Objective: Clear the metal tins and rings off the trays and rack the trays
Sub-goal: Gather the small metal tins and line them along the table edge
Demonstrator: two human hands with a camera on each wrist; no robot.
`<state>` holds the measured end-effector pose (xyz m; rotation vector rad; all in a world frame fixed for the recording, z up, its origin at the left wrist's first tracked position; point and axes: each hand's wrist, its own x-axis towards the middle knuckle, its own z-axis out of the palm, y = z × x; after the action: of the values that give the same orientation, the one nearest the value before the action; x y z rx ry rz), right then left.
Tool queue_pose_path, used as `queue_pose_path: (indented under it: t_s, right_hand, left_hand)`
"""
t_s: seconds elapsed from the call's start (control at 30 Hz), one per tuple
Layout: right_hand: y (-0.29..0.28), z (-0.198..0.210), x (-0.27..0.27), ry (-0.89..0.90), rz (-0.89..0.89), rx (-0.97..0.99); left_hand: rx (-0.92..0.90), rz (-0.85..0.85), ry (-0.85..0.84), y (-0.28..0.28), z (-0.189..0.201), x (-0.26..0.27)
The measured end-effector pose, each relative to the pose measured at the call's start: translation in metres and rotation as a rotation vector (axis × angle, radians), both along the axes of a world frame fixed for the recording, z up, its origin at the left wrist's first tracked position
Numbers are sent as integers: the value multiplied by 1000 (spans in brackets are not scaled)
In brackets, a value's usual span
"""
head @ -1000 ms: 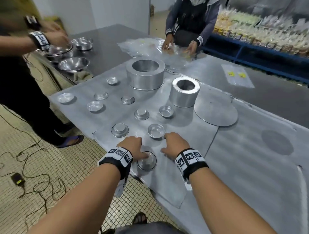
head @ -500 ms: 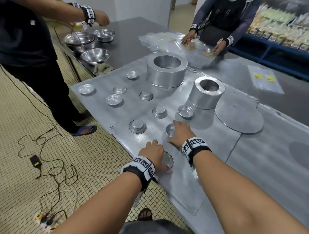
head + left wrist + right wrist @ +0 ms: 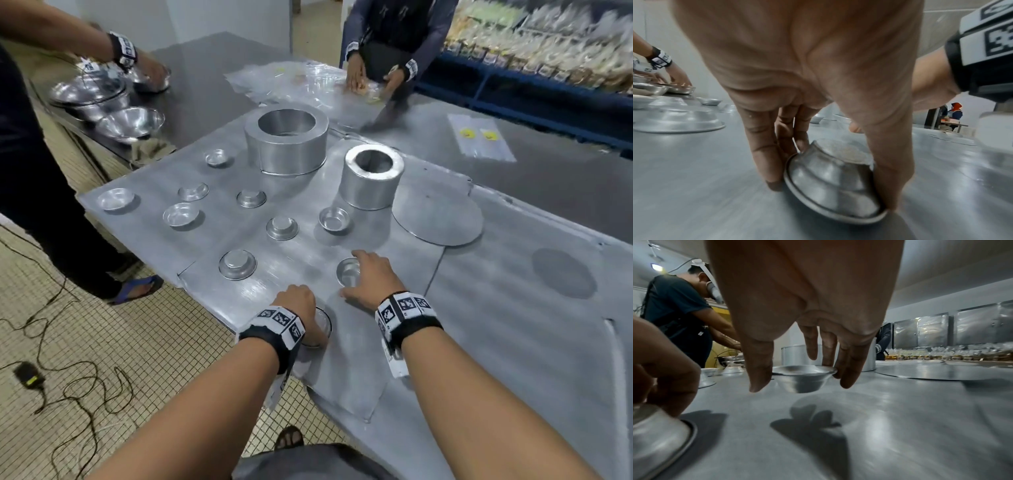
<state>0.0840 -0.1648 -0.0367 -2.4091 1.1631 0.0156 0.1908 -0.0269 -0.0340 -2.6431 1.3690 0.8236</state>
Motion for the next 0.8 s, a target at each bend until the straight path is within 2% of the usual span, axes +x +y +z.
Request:
queue_pose_path:
  t_s: [0.3, 0.57, 0.8]
  right_hand:
    - [-30, 17, -124, 19, -204, 15]
    - [-46, 27, -244, 50, -401, -3]
    - [-60, 35, -338, 63, -549, -17]
  left_hand:
    - [-70, -198, -3, -61, 24, -63]
    - [-199, -398, 122, -124, 39, -160]
    - [-189, -606, 56, -177, 44, -246]
